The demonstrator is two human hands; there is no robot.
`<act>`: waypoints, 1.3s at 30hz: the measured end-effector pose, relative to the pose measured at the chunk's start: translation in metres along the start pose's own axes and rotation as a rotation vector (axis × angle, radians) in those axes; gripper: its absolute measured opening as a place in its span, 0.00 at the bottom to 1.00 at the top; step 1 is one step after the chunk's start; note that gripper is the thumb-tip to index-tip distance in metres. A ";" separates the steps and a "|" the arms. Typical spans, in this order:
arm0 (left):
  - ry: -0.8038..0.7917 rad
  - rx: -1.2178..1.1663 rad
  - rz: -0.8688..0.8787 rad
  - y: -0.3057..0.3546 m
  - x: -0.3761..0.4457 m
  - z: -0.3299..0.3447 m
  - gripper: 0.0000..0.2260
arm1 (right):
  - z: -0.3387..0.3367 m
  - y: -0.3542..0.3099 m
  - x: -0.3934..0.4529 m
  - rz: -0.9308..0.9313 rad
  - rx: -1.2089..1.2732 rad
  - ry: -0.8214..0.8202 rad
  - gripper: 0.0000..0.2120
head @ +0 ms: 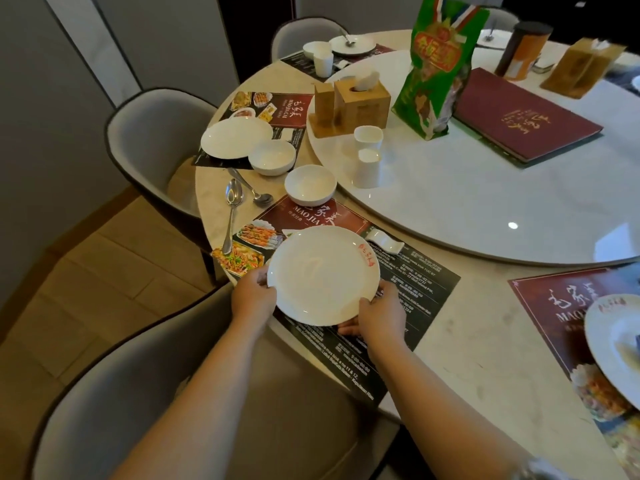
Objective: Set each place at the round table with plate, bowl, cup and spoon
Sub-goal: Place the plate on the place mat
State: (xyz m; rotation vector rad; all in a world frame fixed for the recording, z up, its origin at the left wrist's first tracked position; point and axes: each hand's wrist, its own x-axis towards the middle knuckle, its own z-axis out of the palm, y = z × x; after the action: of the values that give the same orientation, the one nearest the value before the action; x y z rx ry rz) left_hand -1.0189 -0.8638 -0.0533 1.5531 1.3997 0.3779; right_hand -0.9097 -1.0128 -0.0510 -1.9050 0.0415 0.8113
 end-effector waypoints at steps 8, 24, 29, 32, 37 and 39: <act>-0.003 -0.085 -0.004 -0.008 0.039 -0.040 0.21 | 0.056 -0.022 0.009 -0.049 -0.060 0.051 0.19; -0.142 -0.140 0.091 -0.021 0.061 -0.058 0.21 | 0.089 -0.030 0.010 0.027 -0.015 0.305 0.19; -0.179 -0.170 0.092 -0.024 0.061 -0.061 0.20 | 0.092 -0.030 0.001 0.059 0.054 0.331 0.17; -0.178 -0.187 0.071 -0.024 0.059 -0.070 0.20 | 0.096 -0.026 -0.011 0.034 0.047 0.349 0.19; -0.173 -0.201 0.108 -0.023 0.058 -0.088 0.13 | 0.107 -0.027 -0.038 -0.101 0.033 0.370 0.16; -0.196 -0.191 0.127 -0.021 0.061 -0.094 0.12 | 0.118 -0.032 -0.047 -0.120 0.107 0.344 0.14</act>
State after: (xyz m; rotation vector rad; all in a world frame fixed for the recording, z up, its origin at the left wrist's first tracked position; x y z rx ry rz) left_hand -1.0848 -0.7714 -0.0476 1.4827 1.0863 0.4112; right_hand -0.9949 -0.9154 -0.0296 -1.9055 0.1765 0.3875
